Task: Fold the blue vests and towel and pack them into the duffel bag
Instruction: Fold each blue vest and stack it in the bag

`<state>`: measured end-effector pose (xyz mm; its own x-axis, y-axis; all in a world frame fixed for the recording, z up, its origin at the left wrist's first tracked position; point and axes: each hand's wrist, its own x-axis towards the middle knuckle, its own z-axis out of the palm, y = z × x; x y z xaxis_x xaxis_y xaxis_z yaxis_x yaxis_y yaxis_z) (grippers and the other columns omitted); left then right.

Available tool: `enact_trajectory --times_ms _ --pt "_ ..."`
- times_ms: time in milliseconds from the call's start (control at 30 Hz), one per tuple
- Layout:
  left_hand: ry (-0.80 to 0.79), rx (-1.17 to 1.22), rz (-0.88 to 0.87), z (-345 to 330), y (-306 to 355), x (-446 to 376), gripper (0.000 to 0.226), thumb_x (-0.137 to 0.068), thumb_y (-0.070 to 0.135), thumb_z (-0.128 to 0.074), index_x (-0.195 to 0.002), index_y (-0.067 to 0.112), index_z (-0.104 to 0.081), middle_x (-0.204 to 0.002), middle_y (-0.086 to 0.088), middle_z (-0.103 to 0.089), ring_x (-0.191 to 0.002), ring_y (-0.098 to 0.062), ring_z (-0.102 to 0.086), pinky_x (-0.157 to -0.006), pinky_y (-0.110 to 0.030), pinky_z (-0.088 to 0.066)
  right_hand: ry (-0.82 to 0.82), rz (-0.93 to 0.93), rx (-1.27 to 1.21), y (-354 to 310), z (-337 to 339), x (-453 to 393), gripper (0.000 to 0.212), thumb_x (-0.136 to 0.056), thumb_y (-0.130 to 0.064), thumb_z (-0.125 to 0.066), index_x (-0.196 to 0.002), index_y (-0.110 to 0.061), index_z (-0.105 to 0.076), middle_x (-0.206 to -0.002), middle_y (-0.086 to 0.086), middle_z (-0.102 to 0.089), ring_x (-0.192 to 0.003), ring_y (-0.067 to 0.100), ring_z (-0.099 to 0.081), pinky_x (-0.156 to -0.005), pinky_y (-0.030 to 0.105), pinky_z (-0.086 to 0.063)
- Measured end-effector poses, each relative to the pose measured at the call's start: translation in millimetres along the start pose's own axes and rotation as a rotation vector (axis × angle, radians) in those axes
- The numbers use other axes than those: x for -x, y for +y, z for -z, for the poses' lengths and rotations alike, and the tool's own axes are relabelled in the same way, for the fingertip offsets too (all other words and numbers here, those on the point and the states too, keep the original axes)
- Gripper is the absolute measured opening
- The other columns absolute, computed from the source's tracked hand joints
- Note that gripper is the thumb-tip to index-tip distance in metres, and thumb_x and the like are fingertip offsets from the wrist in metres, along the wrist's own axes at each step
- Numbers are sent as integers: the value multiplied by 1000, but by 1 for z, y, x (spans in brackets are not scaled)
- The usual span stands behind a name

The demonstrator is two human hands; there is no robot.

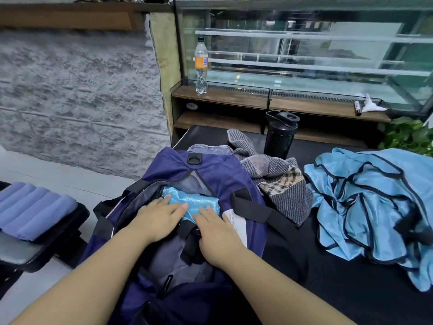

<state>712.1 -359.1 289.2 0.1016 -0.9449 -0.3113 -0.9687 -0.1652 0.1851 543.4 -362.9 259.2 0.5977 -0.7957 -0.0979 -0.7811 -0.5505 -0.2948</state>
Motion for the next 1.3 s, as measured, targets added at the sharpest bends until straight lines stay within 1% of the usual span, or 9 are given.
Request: enact_trajectory --times_ms 167,333,500,667,767,833,933,1033,1300 --pt "-59 -54 3 0 4 4 47 -96 61 -14 -139 53 -34 -161 -7 -6 -147 -28 -7 -116 -47 -10 -25 -31 -16 1 0 -3 64 -93 -6 -43 -150 -27 -21 -161 7 3 -148 22 8 -117 46 1" --pt "-31 -39 -76 -11 13 25 45 -93 62 -4 -137 67 -12 -161 -10 -1 -144 -25 24 -115 -46 15 -86 -50 23 5 7 2 66 -95 -14 -44 -152 -32 -14 -160 13 11 -147 31 8 -118 45 3" --pt "68 59 -106 -6 34 45 44 -94 61 -6 -137 65 -10 -161 0 -6 -143 -20 27 -113 -47 18 49 -17 -70 7 16 24 55 -97 -17 -40 -149 -23 -24 -161 7 -7 -148 25 1 -118 44 -2" --pt "325 235 -264 -6 81 64 68 -78 74 1 -139 58 -22 -154 15 -27 -147 -11 6 -115 -42 6 432 39 -353 26 26 65 52 -94 -20 -44 -146 -17 -36 -152 -1 -36 -143 16 -27 -117 37 -23" --pt "478 484 -377 -12 108 76 70 -80 67 -18 -139 38 -43 -140 13 -49 -142 -11 -26 -116 -37 -17 665 -9 -402 46 31 98 46 -89 -28 -42 -131 -15 -49 -131 -2 -53 -122 15 -48 -104 31 -37" --pt "468 742 -407 -20 127 86 56 -83 59 -38 -131 34 -52 -128 14 -59 -126 -3 -47 -107 -29 -34 802 -46 -404 65 35 120 37 -87 -22 -47 -124 -16 -50 -121 -5 -54 -113 12 -49 -101 19 -34" --pt "355 1035 -360 -44 152 94 32 -80 43 -55 -112 45 -55 -112 16 -65 -110 2 -57 -99 -25 -40 971 -200 -350 101 42 152 34 -89 -12 -55 -122 -8 -50 -119 3 -53 -113 13 -45 -100 11 -26" --pt "261 1230 -291 -67 164 94 30 -88 16 -66 -105 39 -57 -107 10 -66 -108 -10 -61 -103 -31 -41 1018 -427 -334 144 54 179 37 -90 -8 -60 -125 -3 -49 -123 9 -50 -117 20 -42 -100 20 -27" --pt "218 1059 -277 -80 162 102 31 -86 5 -66 -96 34 -64 -98 26 -69 -100 -3 -63 -99 -33 -45 1054 -963 -429 242 90 224 32 -97 -18 -48 -122 1 -51 -129 19 -50 -121 32 -43 -101 38 -32"
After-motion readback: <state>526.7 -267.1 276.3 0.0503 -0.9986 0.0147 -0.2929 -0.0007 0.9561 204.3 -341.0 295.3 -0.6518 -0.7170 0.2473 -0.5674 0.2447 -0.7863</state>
